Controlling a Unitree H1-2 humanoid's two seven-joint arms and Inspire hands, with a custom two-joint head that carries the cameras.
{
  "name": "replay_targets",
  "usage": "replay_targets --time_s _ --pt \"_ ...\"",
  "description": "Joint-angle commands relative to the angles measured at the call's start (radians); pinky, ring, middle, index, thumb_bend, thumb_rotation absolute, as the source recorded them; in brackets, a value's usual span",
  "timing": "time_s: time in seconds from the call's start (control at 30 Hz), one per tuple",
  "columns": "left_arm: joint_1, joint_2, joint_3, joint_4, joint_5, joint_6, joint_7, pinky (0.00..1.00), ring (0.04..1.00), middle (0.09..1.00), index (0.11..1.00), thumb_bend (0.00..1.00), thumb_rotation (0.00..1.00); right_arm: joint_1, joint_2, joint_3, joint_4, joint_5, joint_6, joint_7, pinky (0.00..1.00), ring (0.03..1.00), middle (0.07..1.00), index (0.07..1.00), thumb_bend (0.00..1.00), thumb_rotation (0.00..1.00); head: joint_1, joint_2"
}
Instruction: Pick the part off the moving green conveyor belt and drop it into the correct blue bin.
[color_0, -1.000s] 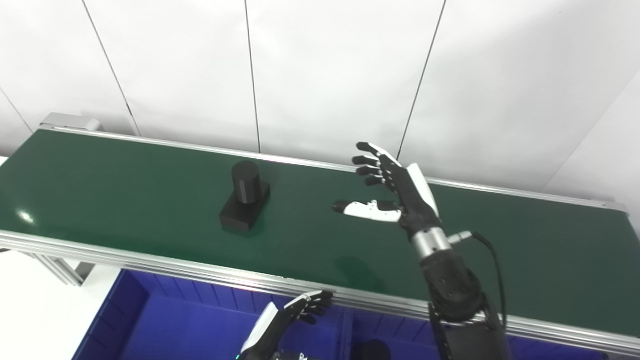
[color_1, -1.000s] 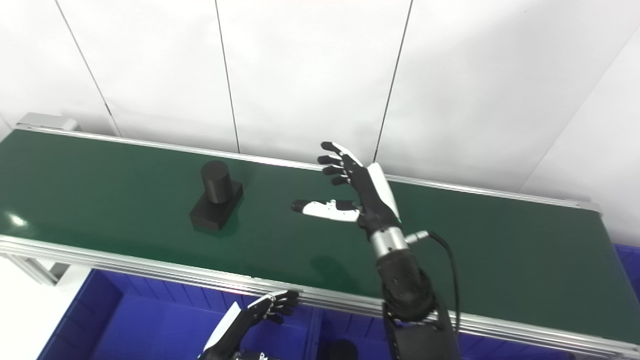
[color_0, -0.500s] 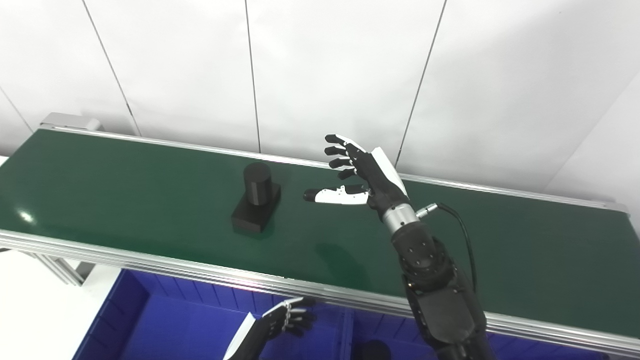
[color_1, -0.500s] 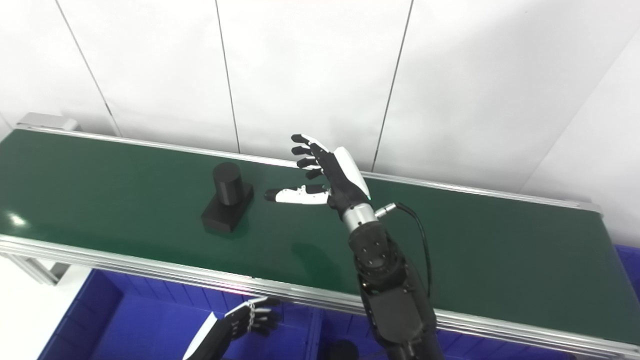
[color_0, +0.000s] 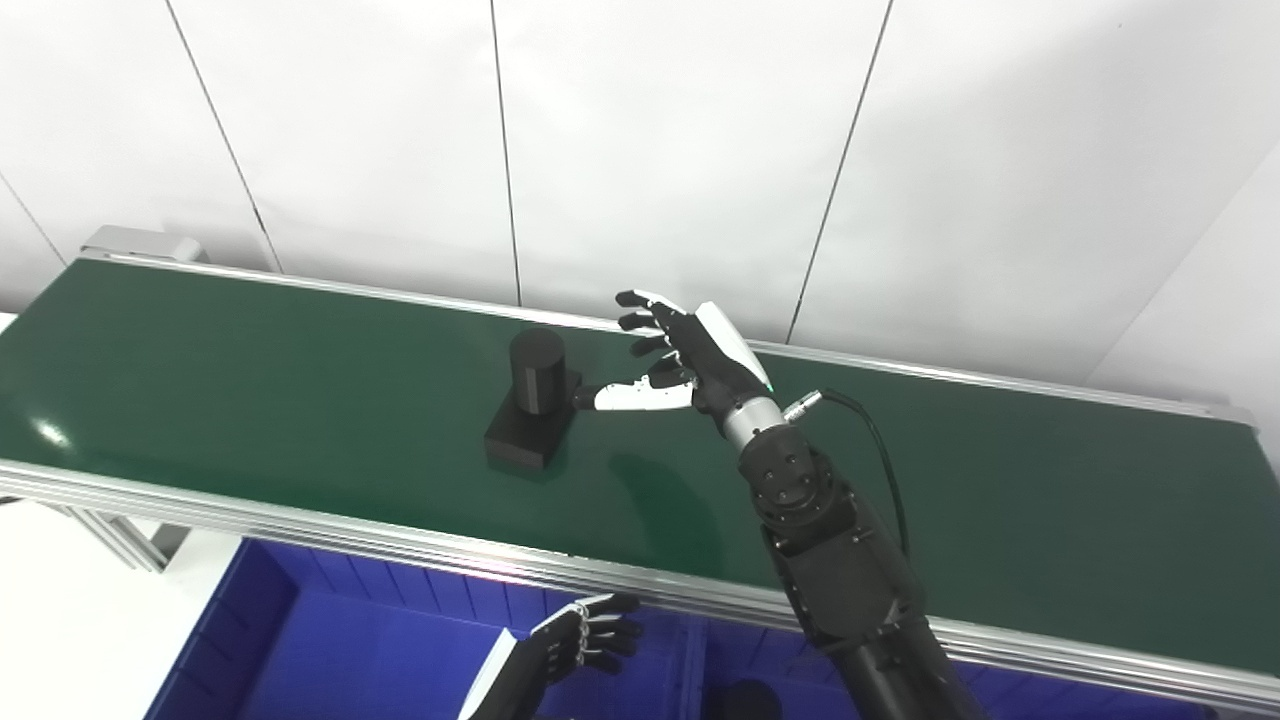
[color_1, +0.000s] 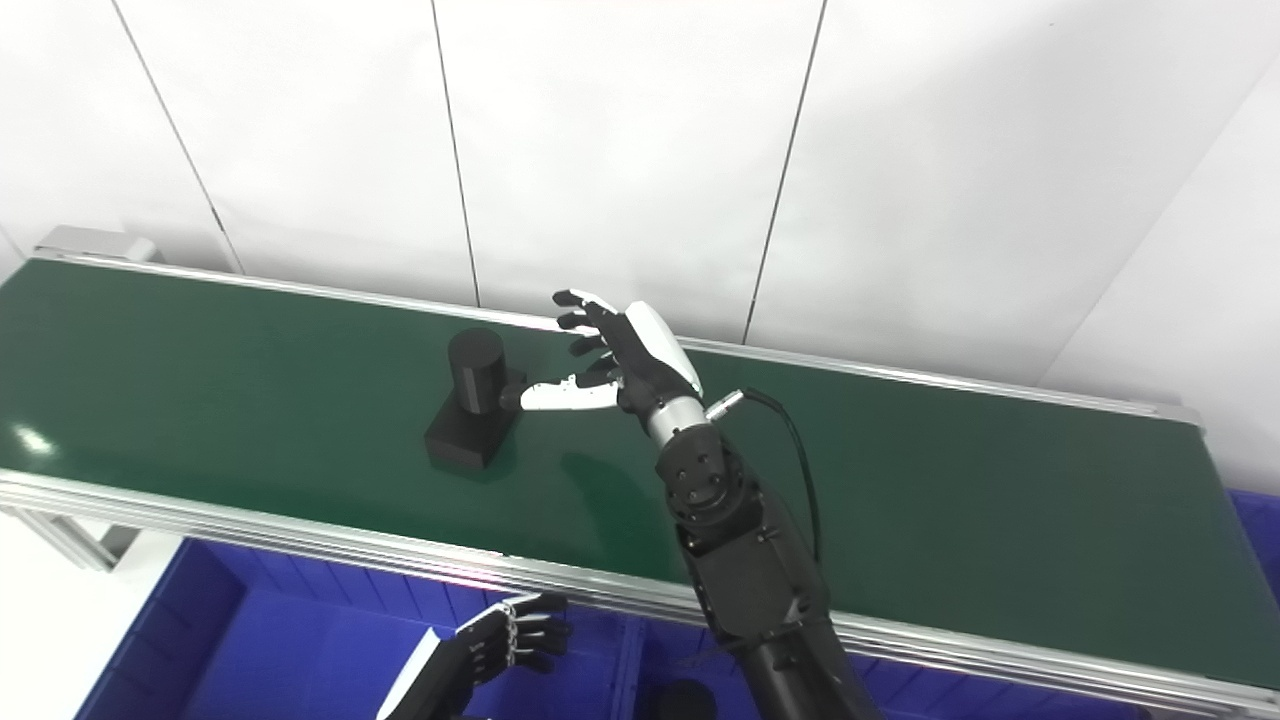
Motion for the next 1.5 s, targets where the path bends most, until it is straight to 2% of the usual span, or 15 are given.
replay_targets --time_s 0.0,0.5,0.67,0.9,1.0,1.03,1.07,1.1,1.13,1.2,1.23,1.3,1.4,1.47 --pt "-0.004 -0.005 -0.012 -0.015 0.033 -0.039 0.015 0.62 0.678 0.722 0.762 0.88 0.22 -0.078 0.031 0.011 0.019 -0.013 -0.053 -0.032 0.63 0.752 0.835 0.886 0.88 0.38 0.0 0.001" --pt "-0.027 0.043 -0.143 -0.017 0.115 -0.039 0.195 0.55 0.636 0.704 0.752 0.89 0.23 -0.228 0.09 0.047 0.388 -0.039 -0.172 -0.143 0.62 0.75 0.848 0.889 0.88 0.36 0.003 0.009" --pt "-0.037 0.064 -0.193 -0.017 0.131 -0.039 0.261 0.56 0.637 0.703 0.749 0.89 0.25 -0.262 0.114 0.043 0.482 -0.033 -0.2 -0.18 0.64 0.774 0.858 0.887 0.87 0.32 0.005 0.014" --pt "-0.058 0.092 -0.257 -0.014 0.148 -0.039 0.345 0.56 0.629 0.701 0.748 0.88 0.26 -0.283 0.143 0.054 0.603 -0.049 -0.238 -0.282 0.64 0.764 0.844 0.888 0.83 0.28 0.006 0.018" --pt "-0.065 0.103 -0.279 -0.013 0.151 -0.039 0.374 0.56 0.622 0.698 0.747 0.88 0.26 -0.281 0.156 0.044 0.654 -0.04 -0.275 -0.357 0.57 0.678 0.776 0.853 0.79 0.18 0.004 0.021" --pt "-0.067 0.106 -0.285 -0.013 0.152 -0.039 0.381 0.56 0.624 0.699 0.748 0.88 0.26 -0.281 0.159 0.039 0.667 -0.035 -0.284 -0.374 0.53 0.624 0.73 0.824 0.74 0.12 0.001 0.021" --pt "-0.069 0.109 -0.289 -0.013 0.153 -0.039 0.387 0.56 0.624 0.7 0.748 0.88 0.26 -0.282 0.161 0.037 0.676 -0.032 -0.29 -0.383 0.52 0.611 0.719 0.815 0.72 0.1 0.001 0.021" --pt "-0.07 0.111 -0.292 -0.013 0.149 -0.039 0.39 0.56 0.626 0.7 0.748 0.88 0.26 -0.277 0.163 0.035 0.686 -0.031 -0.316 -0.417 0.51 0.59 0.67 0.792 0.68 0.08 0.001 0.022" --pt "-0.071 0.113 -0.296 -0.014 0.146 -0.039 0.393 0.56 0.631 0.7 0.749 0.88 0.26 -0.274 0.164 0.034 0.694 -0.032 -0.337 -0.443 0.49 0.545 0.549 0.741 0.6 0.02 0.0 0.022" --pt "-0.072 0.117 -0.301 -0.016 0.14 -0.039 0.395 0.56 0.632 0.7 0.749 0.88 0.26 -0.269 0.168 0.032 0.709 -0.033 -0.37 -0.491 0.48 0.53 0.514 0.713 0.57 0.01 -0.002 0.023" --pt "-0.073 0.119 -0.302 -0.016 0.136 -0.039 0.394 0.56 0.636 0.7 0.749 0.88 0.26 -0.268 0.171 0.035 0.716 -0.036 -0.378 -0.512 0.44 0.498 0.475 0.616 0.54 0.0 -0.003 0.023" --pt "-0.075 0.123 -0.304 -0.016 0.134 -0.039 0.393 0.57 0.639 0.702 0.751 0.88 0.26 -0.267 0.175 0.04 0.725 -0.043 -0.389 -0.555 0.37 0.437 0.482 0.525 0.53 0.0 -0.003 0.023" --pt "-0.077 0.126 -0.304 -0.013 0.135 -0.039 0.396 0.56 0.642 0.702 0.752 0.88 0.25 -0.27 0.18 0.045 0.735 -0.048 -0.398 -0.593 0.28 0.344 0.479 0.494 0.52 0.0 -0.006 0.022" --pt "-0.078 0.125 -0.3 -0.012 0.131 -0.039 0.393 0.56 0.643 0.701 0.75 0.88 0.25 -0.272 0.181 0.049 0.74 -0.051 -0.397 -0.607 0.27 0.335 0.478 0.492 0.52 0.0 -0.008 0.023"
